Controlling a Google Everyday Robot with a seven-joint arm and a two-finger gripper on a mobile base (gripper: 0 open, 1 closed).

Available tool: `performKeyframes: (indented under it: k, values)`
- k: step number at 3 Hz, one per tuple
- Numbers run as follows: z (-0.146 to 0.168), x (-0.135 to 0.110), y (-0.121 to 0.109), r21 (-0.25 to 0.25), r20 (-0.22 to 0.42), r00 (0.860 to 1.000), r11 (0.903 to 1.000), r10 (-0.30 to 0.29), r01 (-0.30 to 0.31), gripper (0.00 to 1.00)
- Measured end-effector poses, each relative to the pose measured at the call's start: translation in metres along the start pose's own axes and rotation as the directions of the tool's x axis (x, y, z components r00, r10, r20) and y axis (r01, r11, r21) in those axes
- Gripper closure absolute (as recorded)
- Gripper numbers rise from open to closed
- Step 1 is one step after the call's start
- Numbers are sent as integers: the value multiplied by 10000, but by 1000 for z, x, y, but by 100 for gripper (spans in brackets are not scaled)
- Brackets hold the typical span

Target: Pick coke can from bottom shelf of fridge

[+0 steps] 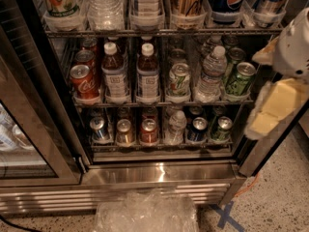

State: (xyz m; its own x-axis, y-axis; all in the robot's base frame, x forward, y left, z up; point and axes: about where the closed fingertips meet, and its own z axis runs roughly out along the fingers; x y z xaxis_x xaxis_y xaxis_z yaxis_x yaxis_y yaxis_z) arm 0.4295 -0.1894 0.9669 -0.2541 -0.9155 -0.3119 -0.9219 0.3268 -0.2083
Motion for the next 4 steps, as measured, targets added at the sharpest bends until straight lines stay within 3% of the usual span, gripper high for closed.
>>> performKeyframes:
  k: [1,2,3,4]
  values:
    - [34,-34,29,-573,1663,9758,9893,1417,-1339,0]
    - [34,-56,26,-543,2583,9510,9854,1702,-1616,0]
    - [34,-56,26,-543,2583,9510,9854,1702,-1616,0]
    - [43,-68,27,-584,2871,9351,9781,2080,-1996,0]
